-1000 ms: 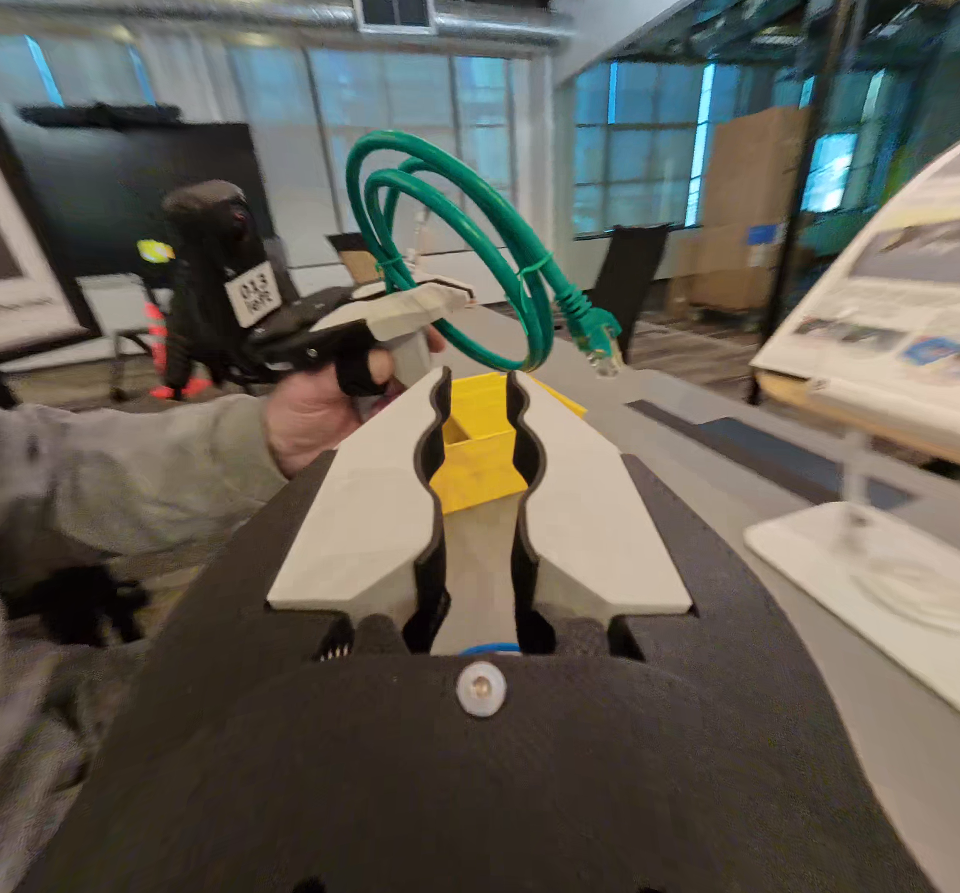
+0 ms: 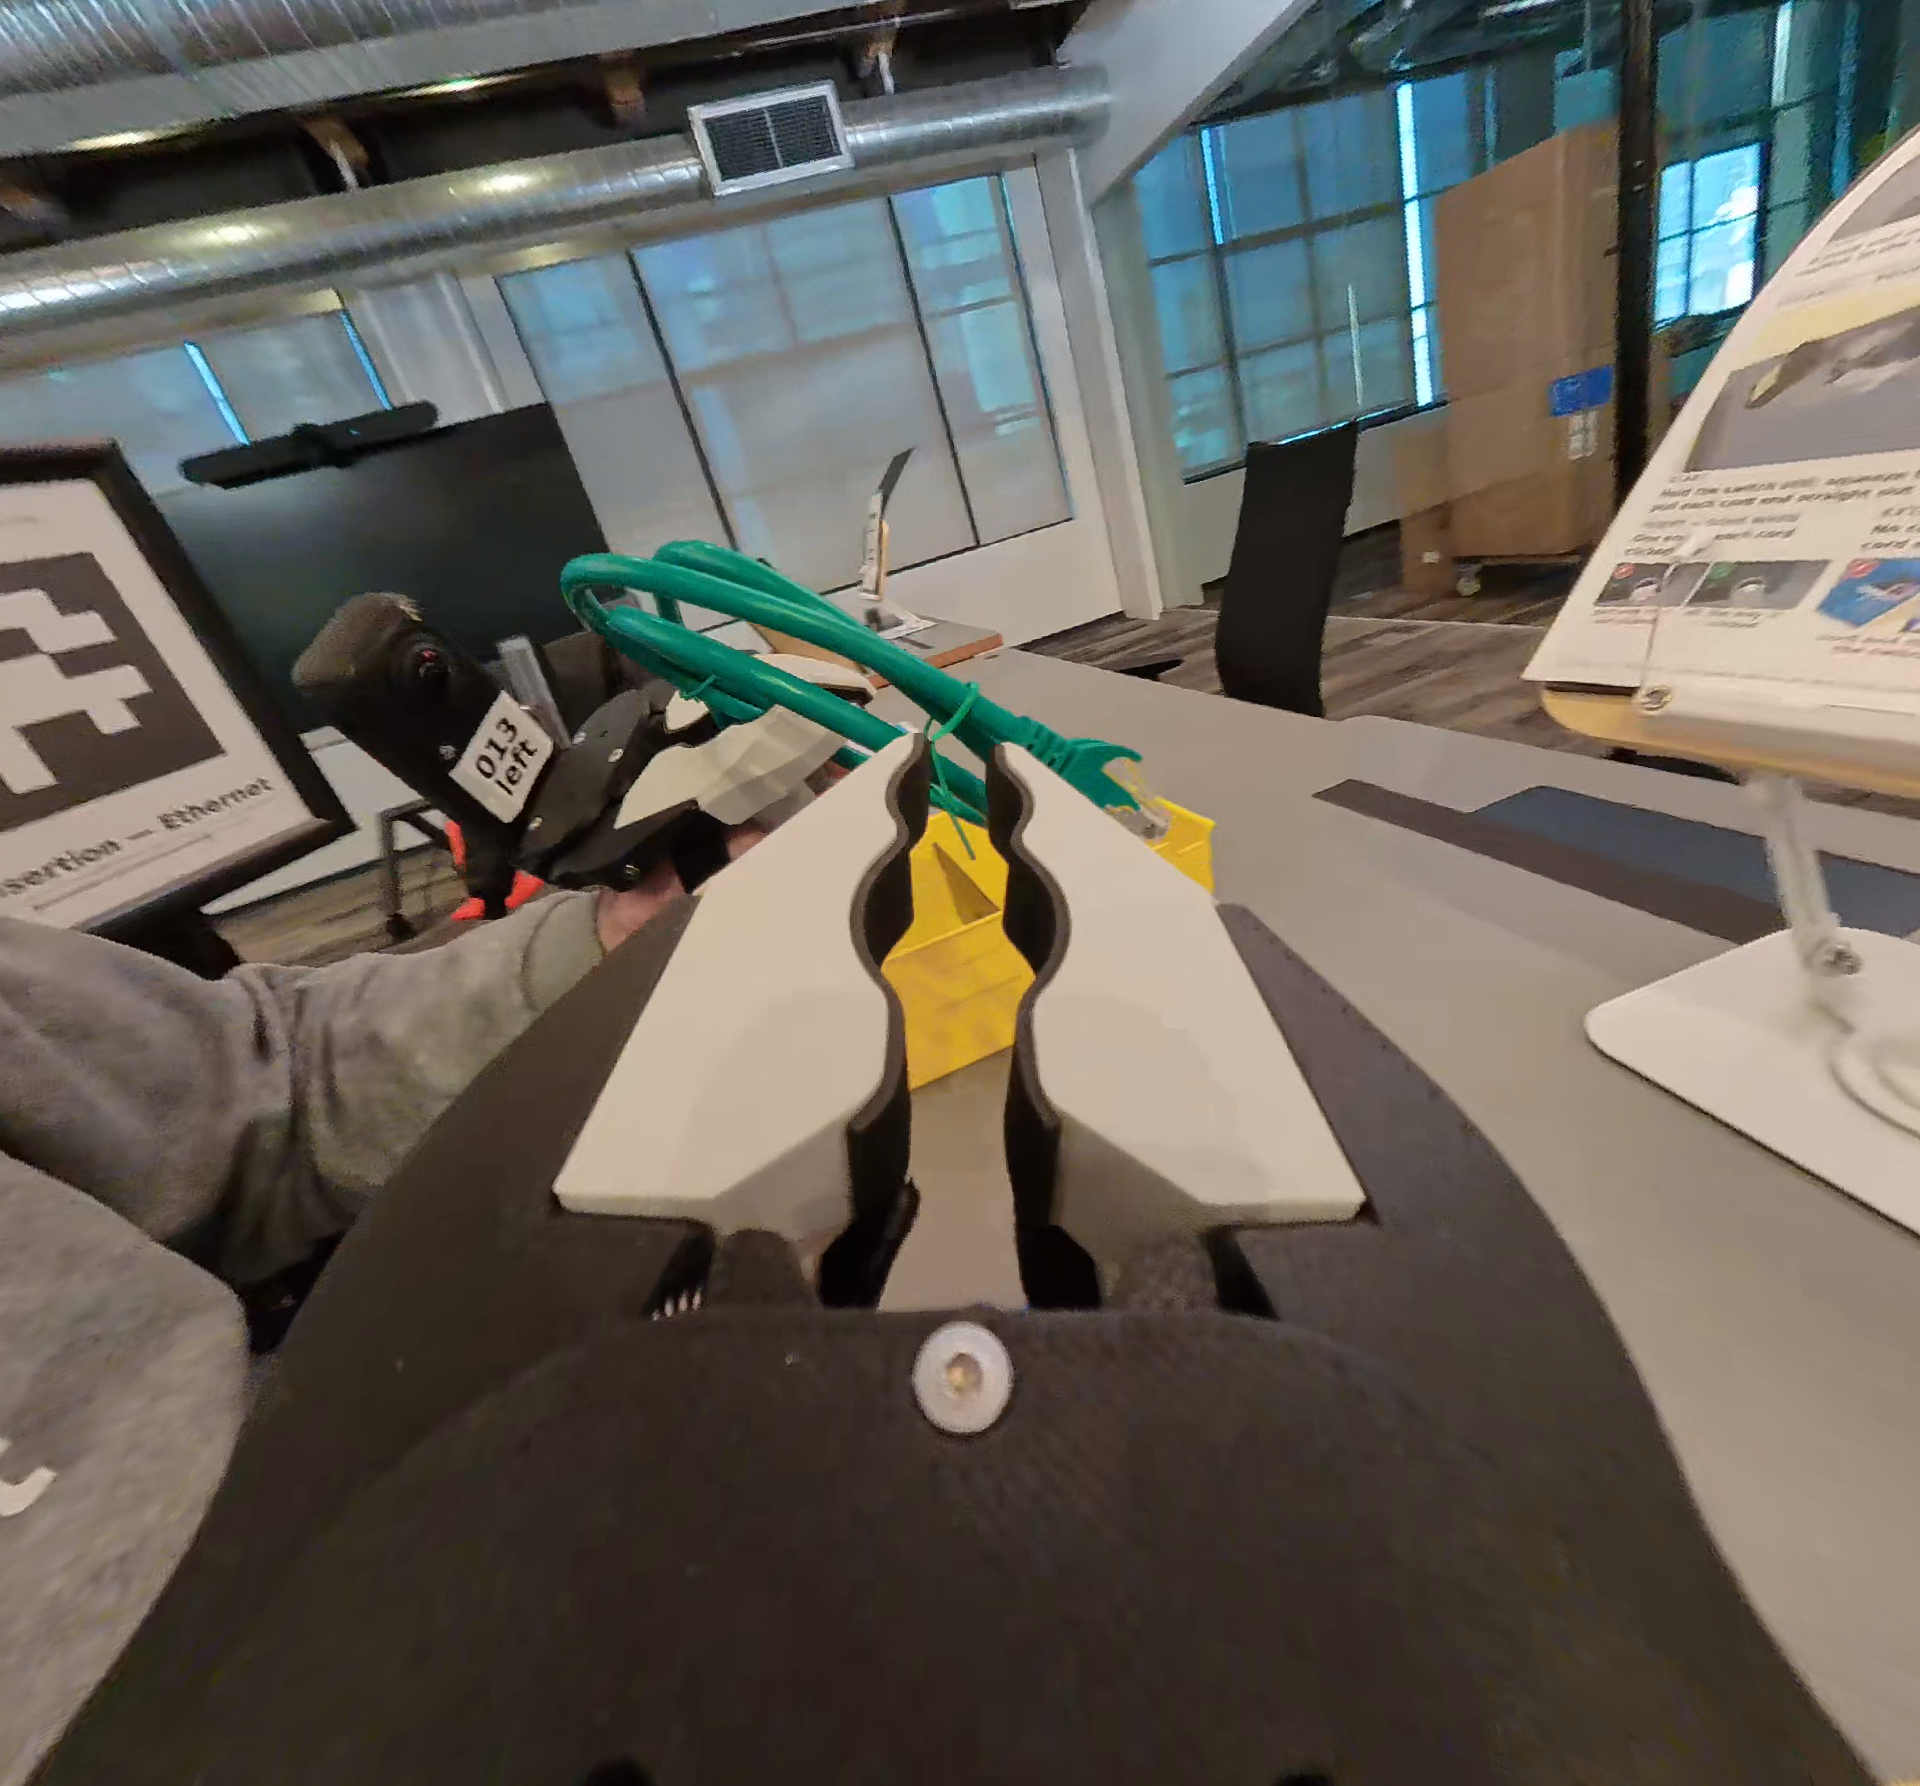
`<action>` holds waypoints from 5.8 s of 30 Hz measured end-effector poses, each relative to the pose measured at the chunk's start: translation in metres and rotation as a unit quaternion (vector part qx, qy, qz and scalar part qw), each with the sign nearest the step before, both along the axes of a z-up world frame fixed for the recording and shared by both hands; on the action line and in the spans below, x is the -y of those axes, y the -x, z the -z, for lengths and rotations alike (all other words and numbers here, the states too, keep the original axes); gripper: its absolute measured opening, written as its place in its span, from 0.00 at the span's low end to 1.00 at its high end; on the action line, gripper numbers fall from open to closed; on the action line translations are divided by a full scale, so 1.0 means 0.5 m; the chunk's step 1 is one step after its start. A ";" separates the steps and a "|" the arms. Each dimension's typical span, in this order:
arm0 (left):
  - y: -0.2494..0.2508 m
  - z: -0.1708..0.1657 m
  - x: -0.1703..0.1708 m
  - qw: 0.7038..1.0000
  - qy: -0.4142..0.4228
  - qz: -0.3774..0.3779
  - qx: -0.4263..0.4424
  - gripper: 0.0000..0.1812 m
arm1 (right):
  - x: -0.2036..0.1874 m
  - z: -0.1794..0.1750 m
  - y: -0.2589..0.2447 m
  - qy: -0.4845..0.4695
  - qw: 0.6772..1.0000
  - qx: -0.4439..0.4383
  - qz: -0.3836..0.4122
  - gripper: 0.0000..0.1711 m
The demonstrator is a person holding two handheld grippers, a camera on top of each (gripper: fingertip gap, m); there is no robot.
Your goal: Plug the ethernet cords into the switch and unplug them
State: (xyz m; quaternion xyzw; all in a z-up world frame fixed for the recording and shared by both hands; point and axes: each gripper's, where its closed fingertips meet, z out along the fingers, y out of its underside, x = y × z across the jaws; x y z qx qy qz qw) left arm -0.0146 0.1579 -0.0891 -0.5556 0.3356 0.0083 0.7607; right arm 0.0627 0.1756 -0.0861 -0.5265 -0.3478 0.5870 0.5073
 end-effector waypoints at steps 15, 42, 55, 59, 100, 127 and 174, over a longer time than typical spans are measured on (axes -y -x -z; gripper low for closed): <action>-0.012 0.002 0.009 0.996 -0.036 -0.015 -0.075 0.03 | 0.003 0.031 0.008 0.061 0.997 0.026 -0.048 0.00; 0.117 0.035 -0.054 0.996 0.077 -0.050 -0.003 0.03 | -0.035 0.213 0.080 -0.088 0.964 0.244 0.051 0.34; 0.039 0.090 -0.041 0.986 0.107 -0.021 -0.123 0.03 | -0.065 0.119 0.027 -0.281 0.901 0.253 0.212 0.02; 0.047 0.104 -0.051 0.979 0.098 -0.056 -0.169 0.03 | -0.083 0.074 -0.011 -0.273 0.898 0.226 0.259 0.02; 0.071 0.165 -0.035 0.940 0.264 -0.034 -0.214 0.26 | -0.112 0.191 0.010 -0.401 0.784 0.389 0.272 0.01; 0.003 0.207 -0.050 0.927 0.150 -0.076 -0.337 0.02 | -0.007 0.156 0.063 -0.485 0.795 0.308 0.195 0.13; -0.033 0.151 -0.023 0.955 0.037 -0.015 -0.295 0.14 | 0.038 0.135 0.037 -0.060 0.986 0.120 -0.100 0.06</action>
